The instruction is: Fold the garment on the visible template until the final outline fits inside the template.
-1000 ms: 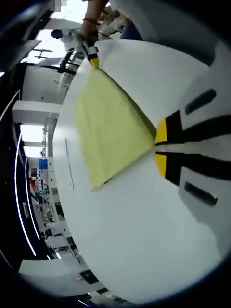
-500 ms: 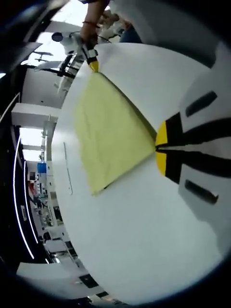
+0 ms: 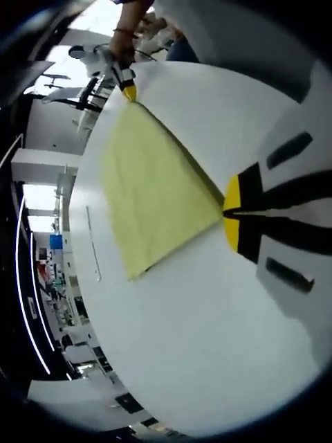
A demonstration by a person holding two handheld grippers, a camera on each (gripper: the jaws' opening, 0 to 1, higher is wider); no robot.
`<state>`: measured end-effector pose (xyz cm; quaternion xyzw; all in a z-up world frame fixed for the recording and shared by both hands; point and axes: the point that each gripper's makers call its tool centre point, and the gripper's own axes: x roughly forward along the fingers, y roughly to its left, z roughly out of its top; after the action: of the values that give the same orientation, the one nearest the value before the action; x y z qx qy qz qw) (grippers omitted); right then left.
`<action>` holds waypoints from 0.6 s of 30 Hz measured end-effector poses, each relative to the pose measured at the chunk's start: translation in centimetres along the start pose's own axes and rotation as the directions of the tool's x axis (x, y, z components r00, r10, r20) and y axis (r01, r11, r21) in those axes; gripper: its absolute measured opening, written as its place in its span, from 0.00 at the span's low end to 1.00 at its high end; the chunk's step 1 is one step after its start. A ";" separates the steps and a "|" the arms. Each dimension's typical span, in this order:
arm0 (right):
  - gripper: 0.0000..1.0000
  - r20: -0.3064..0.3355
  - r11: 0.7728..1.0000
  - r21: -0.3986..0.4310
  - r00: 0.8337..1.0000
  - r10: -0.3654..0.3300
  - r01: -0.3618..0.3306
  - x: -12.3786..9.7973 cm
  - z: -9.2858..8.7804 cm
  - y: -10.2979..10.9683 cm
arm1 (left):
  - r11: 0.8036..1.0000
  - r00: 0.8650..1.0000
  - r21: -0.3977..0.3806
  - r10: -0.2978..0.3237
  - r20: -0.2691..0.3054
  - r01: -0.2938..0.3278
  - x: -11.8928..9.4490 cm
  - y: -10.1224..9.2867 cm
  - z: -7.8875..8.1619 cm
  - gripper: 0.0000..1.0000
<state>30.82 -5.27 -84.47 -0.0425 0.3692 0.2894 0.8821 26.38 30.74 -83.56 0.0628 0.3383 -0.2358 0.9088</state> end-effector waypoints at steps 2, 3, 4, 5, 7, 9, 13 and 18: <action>0.00 -0.001 1.000 -0.001 1.000 0.002 -0.002 -0.1 -0.1 0.1 | 1.000 1.000 0.002 -0.001 -0.002 0.001 0.0 -0.1 0.0 0.00; 0.00 -0.003 1.000 -0.003 1.000 0.006 -0.006 -0.2 -0.1 0.2 | 1.000 1.000 0.001 -0.001 -0.003 0.001 0.0 -0.2 0.0 0.00; 0.00 -0.005 1.000 -0.008 1.000 0.008 -0.008 -0.2 -0.1 0.2 | 1.000 1.000 0.000 -0.001 -0.004 0.001 -0.1 -0.1 -0.1 0.00; 0.00 -0.008 1.000 -0.013 1.000 0.010 -0.010 -0.3 -0.3 0.3 | 1.000 1.000 -0.001 -0.002 -0.004 0.002 -0.1 -0.2 -0.1 0.00; 0.00 -0.013 1.000 -0.022 1.000 0.013 -0.013 -0.5 -0.5 0.4 | 1.000 1.000 -0.004 -0.003 -0.005 0.003 -0.1 -0.3 -0.2 0.00; 0.00 -0.015 1.000 -0.025 1.000 0.014 -0.014 -0.6 -0.6 0.4 | 1.000 1.000 -0.010 -0.006 -0.007 0.006 -0.2 -0.4 -0.3 0.00; 0.00 -0.016 1.000 -0.023 1.000 0.013 -0.014 -0.7 -0.8 0.4 | 1.000 1.000 -0.011 -0.014 -0.013 0.013 -0.5 -0.9 -0.5 0.00; 0.00 -0.014 1.000 -0.025 1.000 0.016 -0.016 -0.7 -0.8 0.7 | 0.999 1.000 -0.042 -0.015 -0.010 0.014 -0.4 -0.6 -0.5 0.00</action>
<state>29.52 -5.27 -84.49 -0.0524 0.3721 0.3007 0.8765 25.55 30.55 -83.64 0.0426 0.3483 -0.2350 0.9065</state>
